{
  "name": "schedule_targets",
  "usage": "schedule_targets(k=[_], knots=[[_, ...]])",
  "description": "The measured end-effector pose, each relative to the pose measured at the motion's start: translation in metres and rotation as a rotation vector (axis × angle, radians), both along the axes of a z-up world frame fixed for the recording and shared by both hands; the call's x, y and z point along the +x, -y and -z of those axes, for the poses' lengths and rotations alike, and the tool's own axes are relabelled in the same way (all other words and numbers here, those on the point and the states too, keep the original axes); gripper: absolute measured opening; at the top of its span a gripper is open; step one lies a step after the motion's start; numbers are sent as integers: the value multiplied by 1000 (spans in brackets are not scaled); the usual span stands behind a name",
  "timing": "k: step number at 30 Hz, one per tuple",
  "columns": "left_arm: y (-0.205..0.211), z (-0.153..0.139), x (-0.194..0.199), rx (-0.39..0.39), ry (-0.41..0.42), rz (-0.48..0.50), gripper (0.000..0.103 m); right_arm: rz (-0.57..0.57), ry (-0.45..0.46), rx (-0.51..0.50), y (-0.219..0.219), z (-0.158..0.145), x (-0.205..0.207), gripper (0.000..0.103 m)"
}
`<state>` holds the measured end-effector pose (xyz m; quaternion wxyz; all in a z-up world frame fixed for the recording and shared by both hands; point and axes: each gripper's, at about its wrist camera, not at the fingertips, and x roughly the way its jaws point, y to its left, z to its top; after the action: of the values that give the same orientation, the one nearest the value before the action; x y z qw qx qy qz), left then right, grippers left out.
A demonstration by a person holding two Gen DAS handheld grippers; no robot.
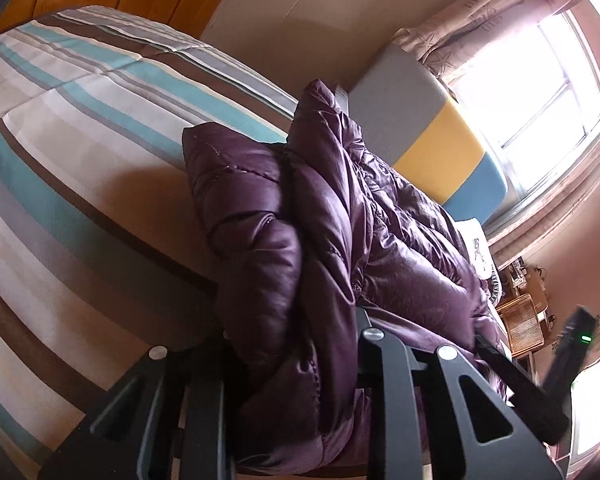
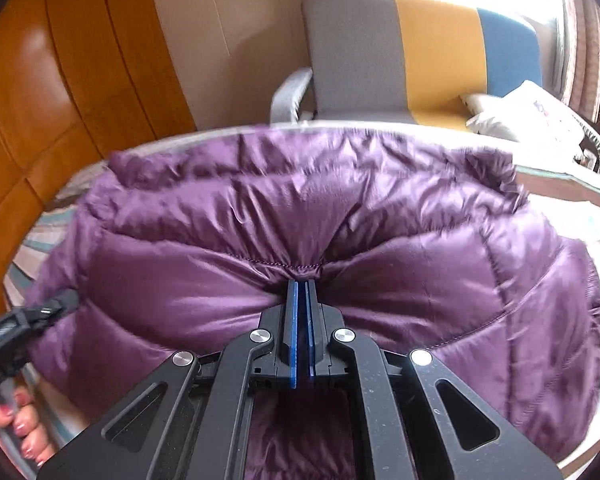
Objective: Fold large clothes
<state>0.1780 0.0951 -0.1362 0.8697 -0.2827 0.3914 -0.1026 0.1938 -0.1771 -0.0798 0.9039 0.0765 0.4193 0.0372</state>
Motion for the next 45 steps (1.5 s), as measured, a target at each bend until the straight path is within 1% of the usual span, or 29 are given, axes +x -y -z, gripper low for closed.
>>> schedule_targets(k=[2,4,6,8,10,13,14,16,18,20,22,23,24,26,28,30,32,36,37,45], knots=[[1,-1,-1,-8,13,0,22,-4,-3,-29,-3,13,2,1],[2,-2,-2,-6,22,-2,22,-12,11,-60,-5,20,1,1],[2,-3,-2,-1,25,-13,22,-10,10,-31,0,18,1,1],[1,-4,-2,-14,18,-28,22,-3,26,26,7,12,-6,1],[-1,-5,-3,-24,16,-37,22,17,50,66,17,4,-22,1],[2,-12,-7,-18,35,-46,22,28,82,81,23,-5,-50,1],[3,-15,-9,-15,45,-48,22,27,83,83,23,-5,-57,1],[6,-23,-12,-2,66,-50,22,23,51,82,22,2,-65,1],[11,-32,-15,3,90,-48,22,11,23,52,17,12,-61,1],[15,-42,-17,8,113,-38,22,2,24,27,11,19,-60,1],[22,-55,-21,28,142,-33,22,3,27,42,13,15,-63,1],[25,-61,-23,37,159,-28,22,8,32,67,17,11,-70,1],[29,-67,-24,49,174,-23,22,27,46,85,23,6,-76,1],[40,-80,-27,75,214,-14,22,65,94,78,34,-5,-88,1],[51,-90,-31,101,248,-2,22,105,115,18,43,-13,-98,1],[61,-97,-34,120,278,11,22,148,109,-43,54,-17,-104,1],[70,-103,-37,130,298,23,22,186,104,-76,65,-17,-107,1],[92,-115,-41,132,329,61,22,249,89,-65,92,-12,-112,1],[95,-117,-42,134,336,72,22,260,89,-69,90,-14,-110,1],[145,-132,-50,151,392,188,24,338,77,-77,119,-17,-112,1]])
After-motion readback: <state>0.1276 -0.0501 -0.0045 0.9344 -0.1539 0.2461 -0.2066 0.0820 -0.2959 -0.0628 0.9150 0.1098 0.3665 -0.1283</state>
